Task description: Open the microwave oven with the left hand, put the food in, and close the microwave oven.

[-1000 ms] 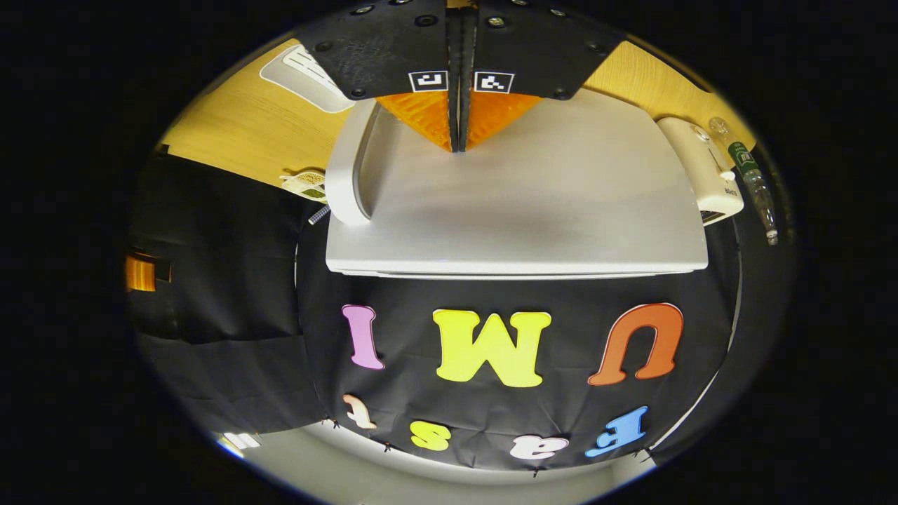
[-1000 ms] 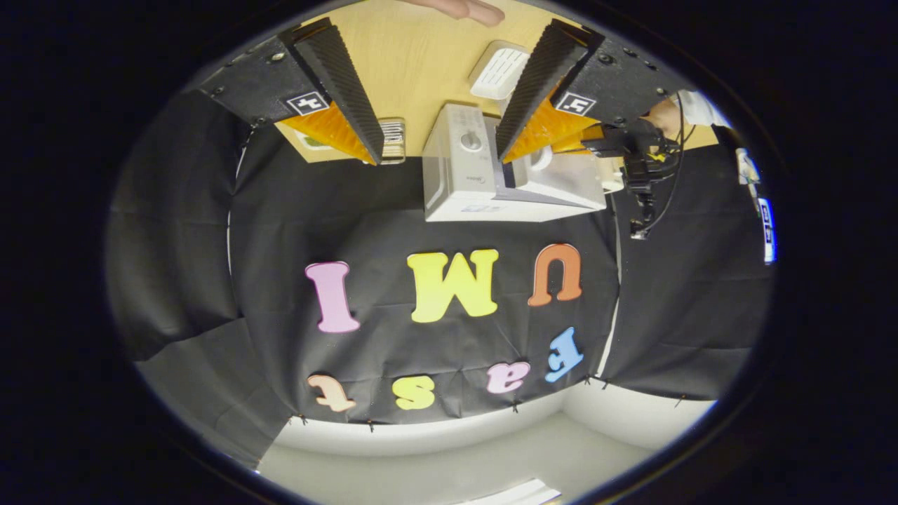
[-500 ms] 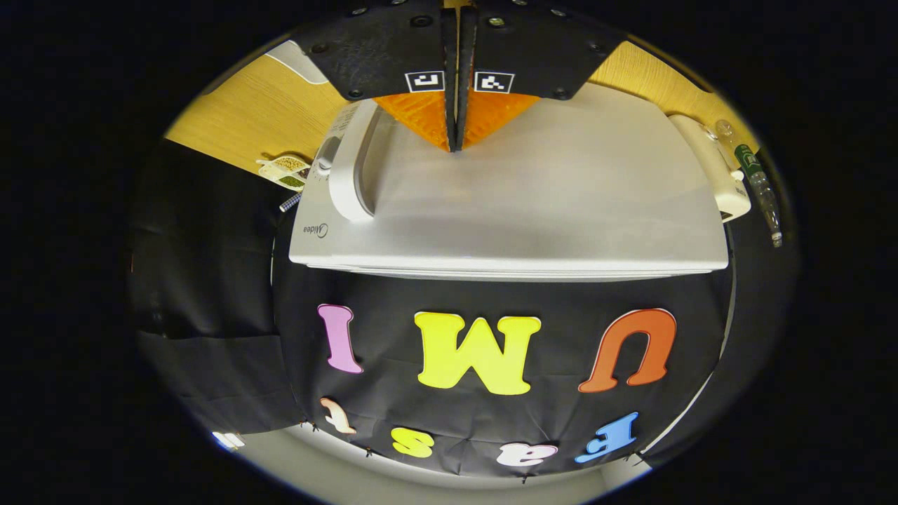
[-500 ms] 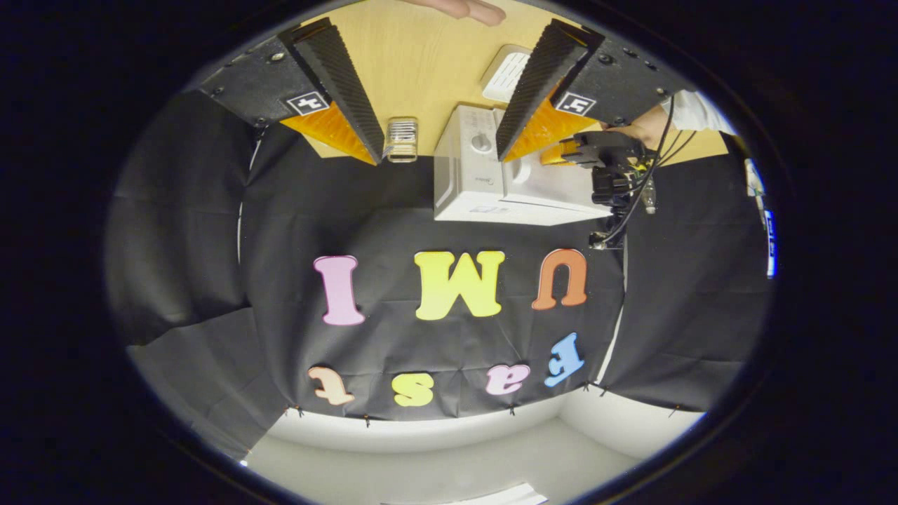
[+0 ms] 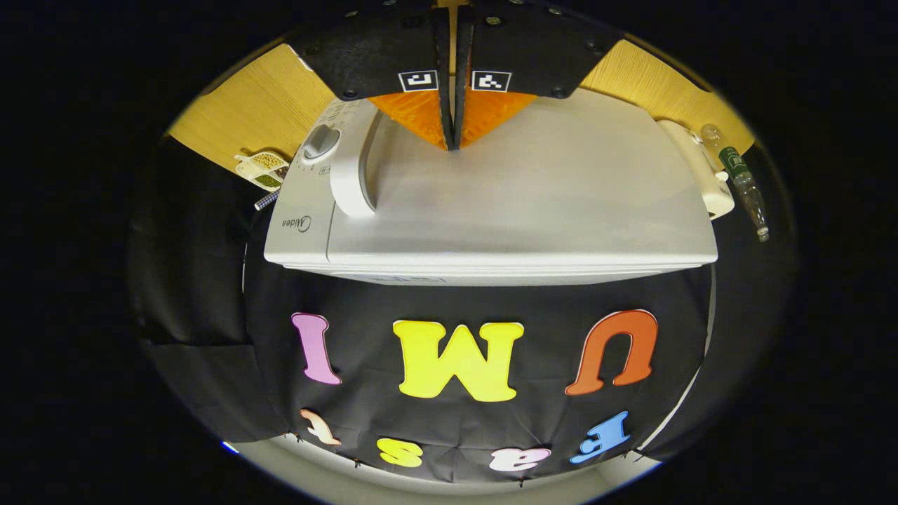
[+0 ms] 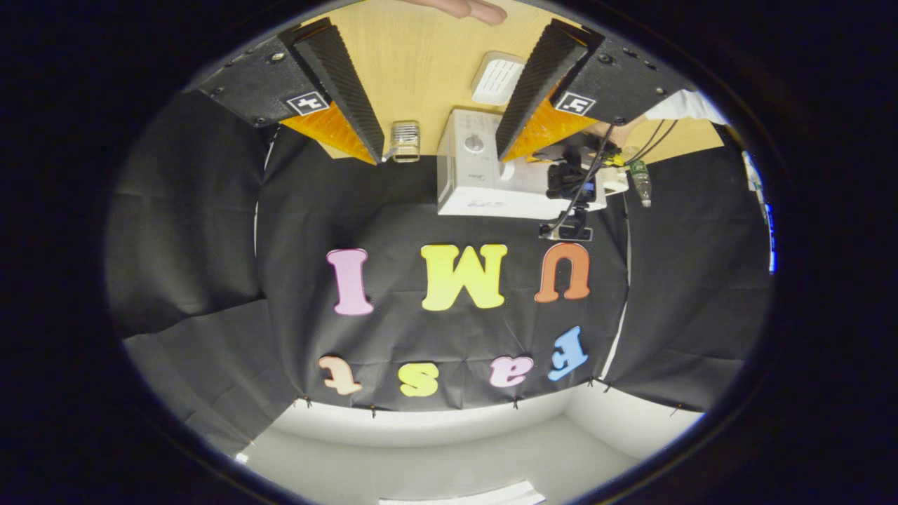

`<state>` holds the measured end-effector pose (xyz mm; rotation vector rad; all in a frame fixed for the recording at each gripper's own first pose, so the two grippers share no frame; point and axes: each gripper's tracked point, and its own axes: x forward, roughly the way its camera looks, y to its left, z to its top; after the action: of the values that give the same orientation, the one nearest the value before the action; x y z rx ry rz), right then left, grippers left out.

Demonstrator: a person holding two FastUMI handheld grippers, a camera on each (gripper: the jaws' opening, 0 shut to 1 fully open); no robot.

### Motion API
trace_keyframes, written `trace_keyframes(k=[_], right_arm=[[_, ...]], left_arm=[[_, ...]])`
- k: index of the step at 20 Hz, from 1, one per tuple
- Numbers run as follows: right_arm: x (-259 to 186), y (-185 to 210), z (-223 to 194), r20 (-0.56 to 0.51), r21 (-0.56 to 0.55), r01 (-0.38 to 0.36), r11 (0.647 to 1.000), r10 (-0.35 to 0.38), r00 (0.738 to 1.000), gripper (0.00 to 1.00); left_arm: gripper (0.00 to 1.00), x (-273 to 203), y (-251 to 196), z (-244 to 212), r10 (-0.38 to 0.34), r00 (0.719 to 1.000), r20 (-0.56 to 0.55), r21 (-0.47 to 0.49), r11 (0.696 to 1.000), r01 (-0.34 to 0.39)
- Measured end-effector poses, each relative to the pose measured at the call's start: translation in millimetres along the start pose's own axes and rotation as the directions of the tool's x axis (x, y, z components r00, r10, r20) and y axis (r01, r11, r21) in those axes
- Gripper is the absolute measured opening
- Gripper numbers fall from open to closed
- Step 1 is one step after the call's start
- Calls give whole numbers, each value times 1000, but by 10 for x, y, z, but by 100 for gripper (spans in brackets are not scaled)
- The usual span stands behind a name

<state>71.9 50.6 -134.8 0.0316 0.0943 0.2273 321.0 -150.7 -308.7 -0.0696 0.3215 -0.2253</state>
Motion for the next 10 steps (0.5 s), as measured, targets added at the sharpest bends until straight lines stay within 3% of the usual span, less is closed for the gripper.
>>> trace_keyframes(k=[4, 10], right_arm=[[-290, -41, -39, -22, -27, 64, 998, -64, 998, 100], [-578, 120, 29, -15, -28, 68, 997, -69, 998, 100]], left_arm=[[2, -214, -180, -91, -47, 998, -41, -83, 996, 44], [2, -854, -232, 71, -47, 999, 8, 18, 999, 47]])
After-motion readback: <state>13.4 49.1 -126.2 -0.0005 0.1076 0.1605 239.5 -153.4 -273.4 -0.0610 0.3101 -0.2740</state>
